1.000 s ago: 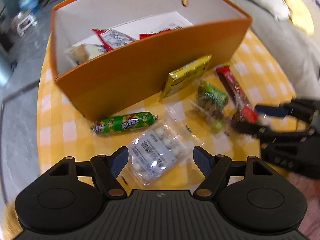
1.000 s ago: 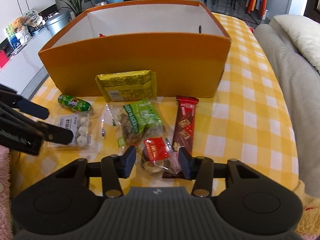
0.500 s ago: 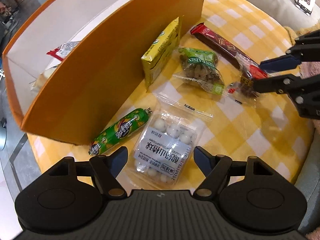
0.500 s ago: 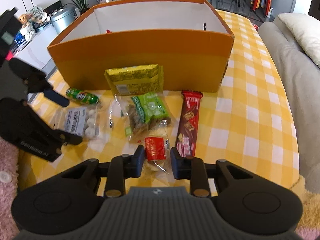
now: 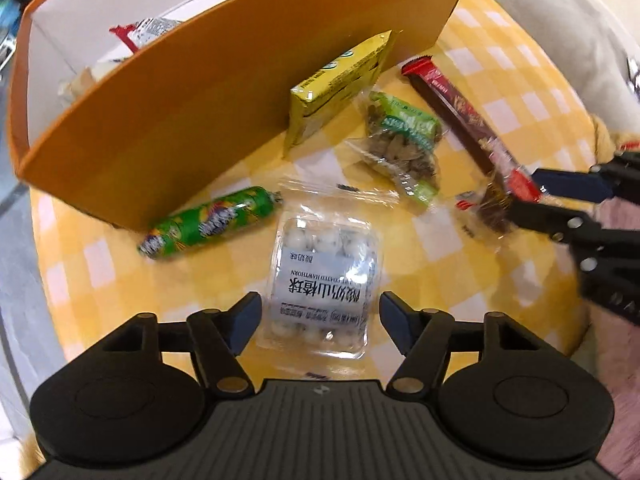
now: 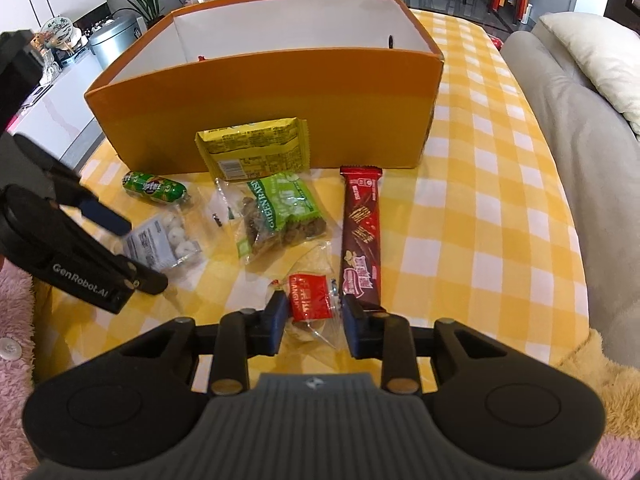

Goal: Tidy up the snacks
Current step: 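Grasp the white yogurt-ball packet with the left tool while the right tool grasps the red candy packet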

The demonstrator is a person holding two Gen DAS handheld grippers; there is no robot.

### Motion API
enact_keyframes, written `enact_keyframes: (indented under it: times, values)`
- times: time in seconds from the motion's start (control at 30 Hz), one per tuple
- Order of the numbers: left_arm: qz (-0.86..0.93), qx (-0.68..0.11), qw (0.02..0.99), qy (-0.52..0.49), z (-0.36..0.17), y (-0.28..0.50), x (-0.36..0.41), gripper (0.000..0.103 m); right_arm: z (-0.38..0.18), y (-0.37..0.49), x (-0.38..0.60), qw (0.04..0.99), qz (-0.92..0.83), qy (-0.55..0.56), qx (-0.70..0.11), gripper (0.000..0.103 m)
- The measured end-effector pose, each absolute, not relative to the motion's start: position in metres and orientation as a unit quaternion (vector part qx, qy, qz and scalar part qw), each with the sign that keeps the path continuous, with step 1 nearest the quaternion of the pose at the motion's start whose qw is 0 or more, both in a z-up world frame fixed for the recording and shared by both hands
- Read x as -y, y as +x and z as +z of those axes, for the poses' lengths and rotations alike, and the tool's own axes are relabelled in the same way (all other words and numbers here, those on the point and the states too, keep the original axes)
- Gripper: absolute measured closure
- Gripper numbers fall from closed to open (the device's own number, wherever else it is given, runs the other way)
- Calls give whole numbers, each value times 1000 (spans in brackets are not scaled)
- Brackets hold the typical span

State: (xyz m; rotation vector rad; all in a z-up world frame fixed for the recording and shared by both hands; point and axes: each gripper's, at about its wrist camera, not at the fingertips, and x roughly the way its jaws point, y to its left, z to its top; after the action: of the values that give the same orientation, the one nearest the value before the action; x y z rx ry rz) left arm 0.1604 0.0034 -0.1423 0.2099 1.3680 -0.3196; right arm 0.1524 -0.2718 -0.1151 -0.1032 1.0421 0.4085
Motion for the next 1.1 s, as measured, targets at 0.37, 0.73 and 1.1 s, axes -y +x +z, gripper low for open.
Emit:
enact_keyframes:
  times: [0.37, 0.73, 1.1]
  values:
    - [-128, -591, 787, 122, -154, 152, 10, 20, -124, 157, 267, 852, 217, -61, -473, 70]
    - [-107, -596, 791, 87, -145, 144, 6, 39, -124, 156, 264, 851, 224, -61, -472, 78]
    - [-95, -581, 806, 63, -124, 130, 15, 40, -117, 151, 275, 848, 209, -48, -485, 79]
